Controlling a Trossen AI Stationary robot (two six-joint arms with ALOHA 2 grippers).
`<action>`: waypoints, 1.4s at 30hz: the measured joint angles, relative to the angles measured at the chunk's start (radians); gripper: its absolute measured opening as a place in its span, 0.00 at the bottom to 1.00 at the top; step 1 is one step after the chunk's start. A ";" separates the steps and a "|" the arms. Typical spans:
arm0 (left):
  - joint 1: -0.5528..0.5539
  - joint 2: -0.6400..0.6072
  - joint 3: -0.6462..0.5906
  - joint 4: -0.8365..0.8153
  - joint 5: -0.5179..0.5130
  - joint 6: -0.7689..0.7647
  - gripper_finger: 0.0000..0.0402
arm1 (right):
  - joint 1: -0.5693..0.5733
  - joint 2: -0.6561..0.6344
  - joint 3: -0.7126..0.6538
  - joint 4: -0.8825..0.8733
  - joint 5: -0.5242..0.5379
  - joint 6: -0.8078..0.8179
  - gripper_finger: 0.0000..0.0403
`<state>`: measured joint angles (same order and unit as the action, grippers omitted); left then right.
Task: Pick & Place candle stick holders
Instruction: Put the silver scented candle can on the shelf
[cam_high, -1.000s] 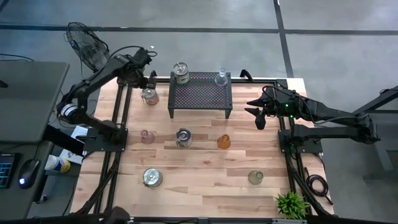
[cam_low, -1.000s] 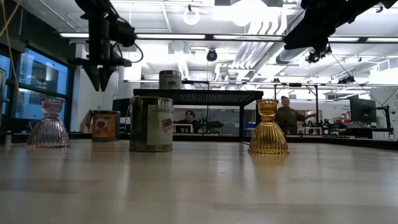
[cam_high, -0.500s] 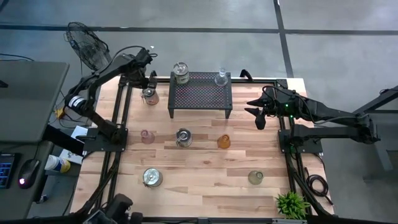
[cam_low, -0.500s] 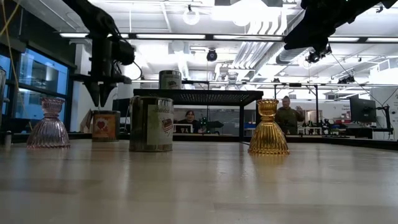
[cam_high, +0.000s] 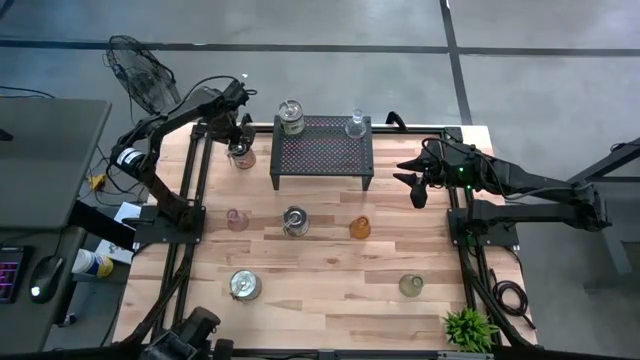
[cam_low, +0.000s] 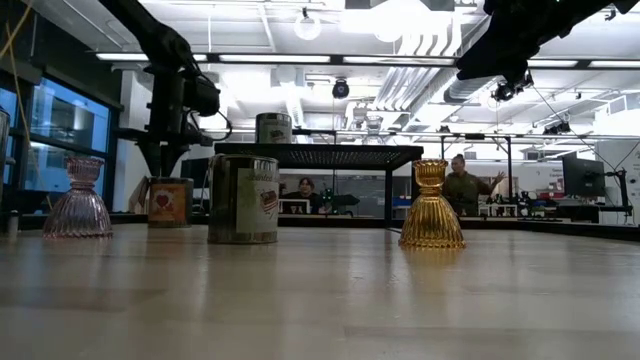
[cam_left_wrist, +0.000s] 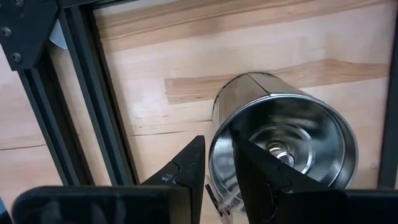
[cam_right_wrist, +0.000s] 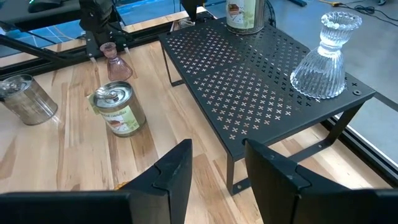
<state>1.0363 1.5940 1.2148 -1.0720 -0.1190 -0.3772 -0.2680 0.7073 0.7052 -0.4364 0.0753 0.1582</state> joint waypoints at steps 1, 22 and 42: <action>0.000 0.000 0.000 0.000 -0.001 0.002 0.20 | 0.000 0.000 0.000 0.000 0.000 0.000 0.35; 0.013 -0.006 -0.076 0.056 0.014 0.010 0.20 | 0.000 0.000 0.000 0.000 0.000 0.001 0.35; 0.013 -0.003 -0.079 0.056 0.040 0.018 0.06 | 0.000 0.000 0.000 0.000 0.000 0.001 0.35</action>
<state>1.0492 1.5913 1.1358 -1.0160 -0.0794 -0.3595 -0.2680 0.7072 0.7052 -0.4366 0.0753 0.1596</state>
